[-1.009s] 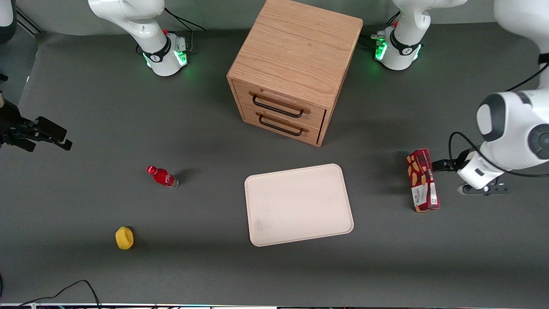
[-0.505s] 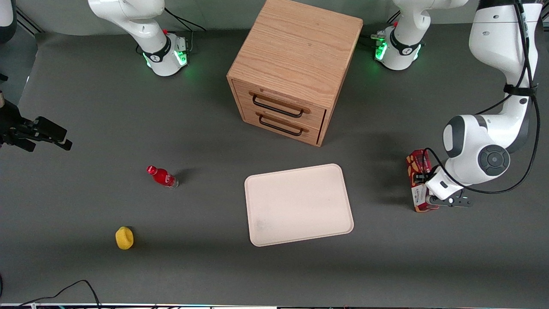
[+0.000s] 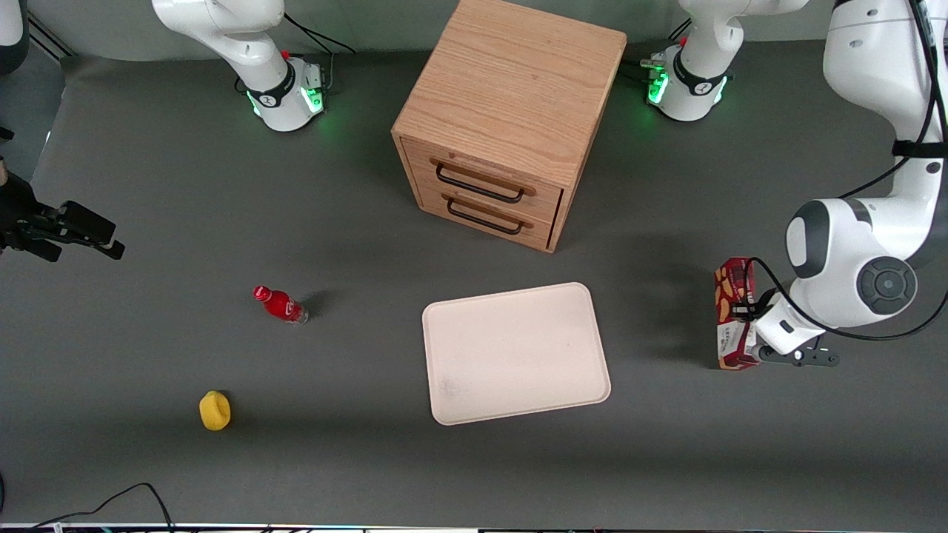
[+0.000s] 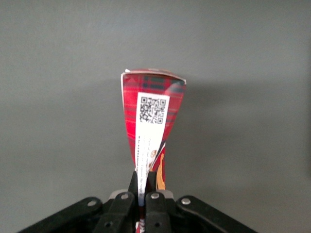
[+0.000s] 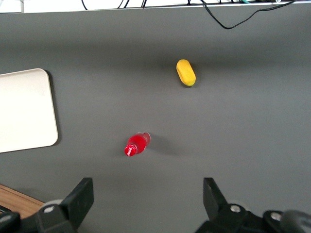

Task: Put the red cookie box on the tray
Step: 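Carry the red cookie box with the left gripper over the white tray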

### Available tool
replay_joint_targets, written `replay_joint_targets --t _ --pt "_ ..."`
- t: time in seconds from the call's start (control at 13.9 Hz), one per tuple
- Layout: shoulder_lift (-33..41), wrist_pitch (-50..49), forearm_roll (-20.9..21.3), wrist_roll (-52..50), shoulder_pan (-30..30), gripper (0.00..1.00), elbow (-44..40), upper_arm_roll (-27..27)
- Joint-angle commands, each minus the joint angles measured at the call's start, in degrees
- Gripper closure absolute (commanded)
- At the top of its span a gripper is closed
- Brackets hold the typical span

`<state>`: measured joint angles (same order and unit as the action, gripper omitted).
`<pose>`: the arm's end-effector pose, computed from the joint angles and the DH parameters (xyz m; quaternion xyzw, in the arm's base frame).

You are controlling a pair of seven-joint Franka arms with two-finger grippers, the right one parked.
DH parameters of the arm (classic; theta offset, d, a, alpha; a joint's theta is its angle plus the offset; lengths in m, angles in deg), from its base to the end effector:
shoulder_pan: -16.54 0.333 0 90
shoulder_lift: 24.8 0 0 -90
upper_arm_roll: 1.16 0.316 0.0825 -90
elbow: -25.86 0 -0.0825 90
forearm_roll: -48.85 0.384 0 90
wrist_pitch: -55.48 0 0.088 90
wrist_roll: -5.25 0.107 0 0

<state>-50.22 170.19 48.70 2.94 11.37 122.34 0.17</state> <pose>0.6521 -0.0454 0.3330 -0.9979 0.0135 0.0623 0.0072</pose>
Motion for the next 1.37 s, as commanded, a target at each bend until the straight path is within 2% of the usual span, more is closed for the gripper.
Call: replay_joint_targets --t 0.0,0.14,0.36,0.72,0.94,1.01,1.08,1.3 --pt "-2.86 -8.16 -1.86 -12.4 -5.36 1.0 -11.64 -1.76" --pt "-6.29 -7.74 -2.58 -22.6 -9.92 1.0 -15.43 -2.48" --pt "-13.31 -7.39 -2.84 -26.24 -15.65 1.0 -22.72 -2.48" --pt "-18.86 1.83 -2.66 -30.12 -18.73 1.0 -23.36 -2.48" --pt "-19.66 2.81 -2.58 -30.2 -18.74 1.0 -23.27 -2.48" --pt "-19.75 2.81 -2.58 -30.9 -18.65 0.82 -23.18 -2.48" --pt "-19.75 2.9 -2.32 -31.69 -18.65 0.01 -23.01 -2.39" --pt "-18.79 1.33 -2.22 -31.79 -18.04 0.0 -23.18 -2.22"
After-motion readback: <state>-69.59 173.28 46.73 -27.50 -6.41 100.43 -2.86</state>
